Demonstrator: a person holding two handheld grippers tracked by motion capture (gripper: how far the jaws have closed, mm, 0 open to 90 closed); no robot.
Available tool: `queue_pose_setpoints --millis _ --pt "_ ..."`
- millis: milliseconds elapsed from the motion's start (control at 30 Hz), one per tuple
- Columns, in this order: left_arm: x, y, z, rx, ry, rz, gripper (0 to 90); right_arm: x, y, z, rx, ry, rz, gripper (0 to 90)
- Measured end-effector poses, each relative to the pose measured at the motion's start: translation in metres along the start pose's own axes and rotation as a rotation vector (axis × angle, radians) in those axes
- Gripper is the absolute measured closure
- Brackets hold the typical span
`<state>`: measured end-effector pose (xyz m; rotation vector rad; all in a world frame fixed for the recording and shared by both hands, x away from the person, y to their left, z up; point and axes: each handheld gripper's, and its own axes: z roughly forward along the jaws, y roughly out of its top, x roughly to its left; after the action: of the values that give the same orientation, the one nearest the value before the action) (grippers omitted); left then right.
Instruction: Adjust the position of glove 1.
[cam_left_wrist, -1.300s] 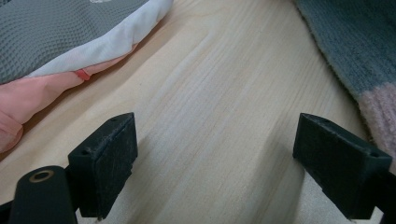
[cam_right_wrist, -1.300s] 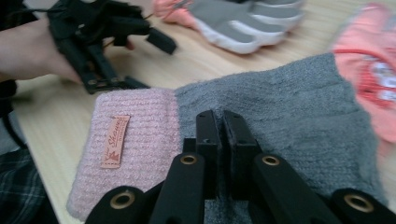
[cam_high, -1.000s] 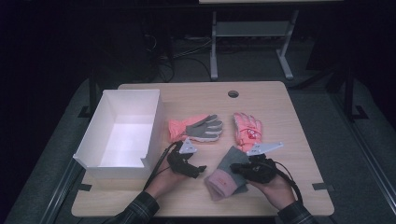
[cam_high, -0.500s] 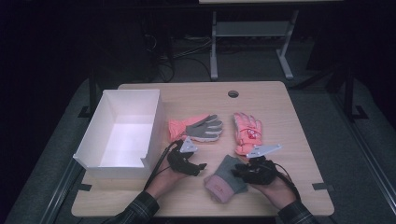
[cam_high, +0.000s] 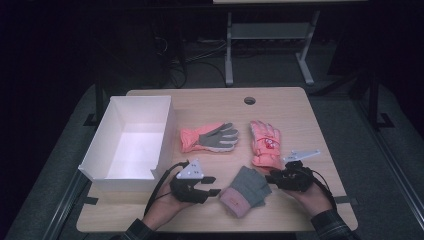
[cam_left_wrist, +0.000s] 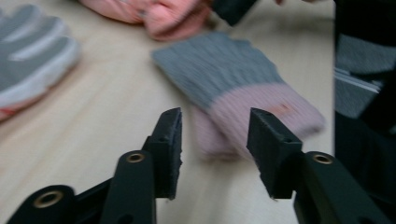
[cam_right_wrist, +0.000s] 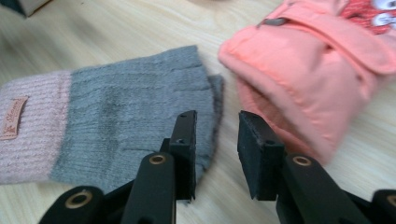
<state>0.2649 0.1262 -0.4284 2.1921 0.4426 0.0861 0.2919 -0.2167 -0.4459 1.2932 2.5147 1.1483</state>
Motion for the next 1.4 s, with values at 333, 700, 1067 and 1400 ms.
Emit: queue_pose_setpoints --millis 333,700,1067,1400 --pt "-0.008 -0.006 0.024 0.103 -0.046 0.039 57.7 -0.003 -0.002 0.017 0.044 0.039 -0.002 70.2" --pt "-0.004 -0.003 0.022 0.124 -0.071 -0.008 84.5 0.001 -0.001 0.014 0.051 0.025 -0.024 89.1" --pt "0.014 0.011 0.01 0.045 -0.03 -0.032 86.0 0.015 -0.005 -0.016 0.001 0.032 -0.028 89.5" --pt "0.022 0.004 0.025 0.1 -0.039 -0.057 86.5 0.017 -0.02 -0.017 0.032 0.043 -0.043 88.8"
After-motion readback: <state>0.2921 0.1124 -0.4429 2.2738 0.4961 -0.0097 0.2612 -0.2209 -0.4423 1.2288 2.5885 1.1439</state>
